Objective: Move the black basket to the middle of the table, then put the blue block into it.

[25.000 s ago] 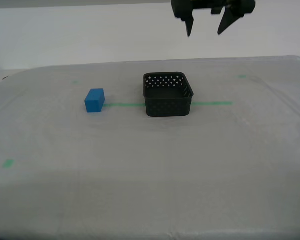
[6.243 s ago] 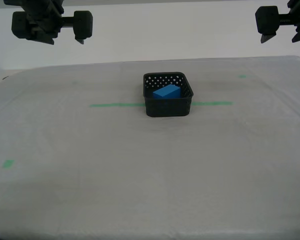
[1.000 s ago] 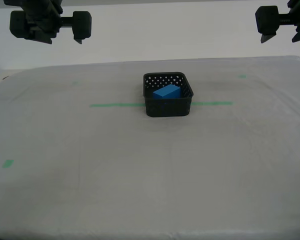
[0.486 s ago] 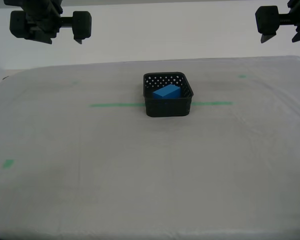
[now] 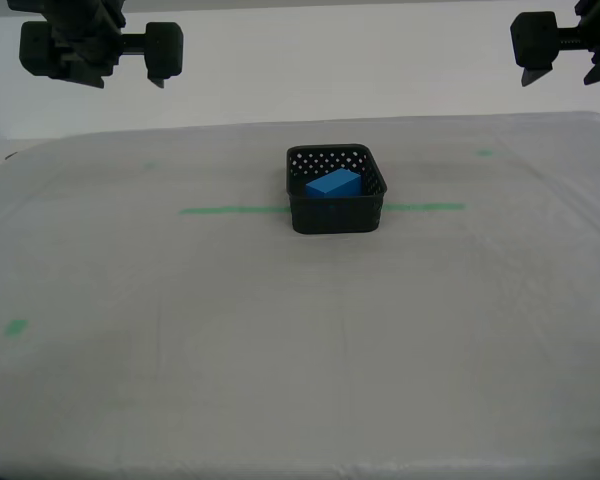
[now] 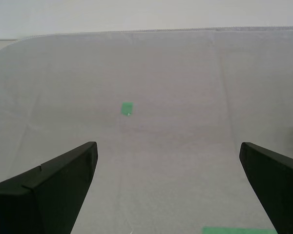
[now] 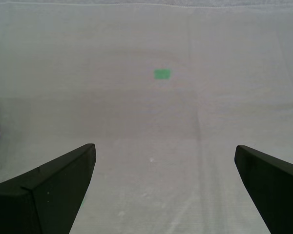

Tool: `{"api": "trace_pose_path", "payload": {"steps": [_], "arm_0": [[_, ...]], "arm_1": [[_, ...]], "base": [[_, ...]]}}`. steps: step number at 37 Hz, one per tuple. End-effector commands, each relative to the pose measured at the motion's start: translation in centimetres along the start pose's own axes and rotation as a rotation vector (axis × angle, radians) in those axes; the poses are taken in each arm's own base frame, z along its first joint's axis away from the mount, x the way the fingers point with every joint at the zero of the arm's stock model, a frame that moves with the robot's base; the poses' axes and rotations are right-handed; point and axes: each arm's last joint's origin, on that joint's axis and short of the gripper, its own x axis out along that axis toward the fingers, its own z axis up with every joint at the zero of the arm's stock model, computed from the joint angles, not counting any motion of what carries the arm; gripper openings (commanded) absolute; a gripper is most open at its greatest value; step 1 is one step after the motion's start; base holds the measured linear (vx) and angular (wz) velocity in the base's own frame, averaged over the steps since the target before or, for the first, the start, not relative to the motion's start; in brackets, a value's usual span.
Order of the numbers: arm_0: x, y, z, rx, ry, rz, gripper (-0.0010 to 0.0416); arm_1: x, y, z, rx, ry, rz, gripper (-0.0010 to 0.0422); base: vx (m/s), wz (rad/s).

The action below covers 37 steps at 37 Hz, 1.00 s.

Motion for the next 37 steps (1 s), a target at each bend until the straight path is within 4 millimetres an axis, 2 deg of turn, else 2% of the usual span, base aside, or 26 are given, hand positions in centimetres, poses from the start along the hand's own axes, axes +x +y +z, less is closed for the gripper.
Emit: {"api": "trace_pose_path", "payload": {"steps": [1,37], "arm_0": [[-0.02,0.01,0.03,0.000,-0.002,0.000,0.0399],[-0.02,0.01,0.03,0.000,-0.002,0.000,0.0399]], "arm_1": [[-0.02,0.02,0.06,0.000,-0.004,0.004,0.0400],[-0.02,0.02,0.06,0.000,-0.004,0.004,0.0400]], "base": [[0.000,0.000],[0.000,0.000]]}}
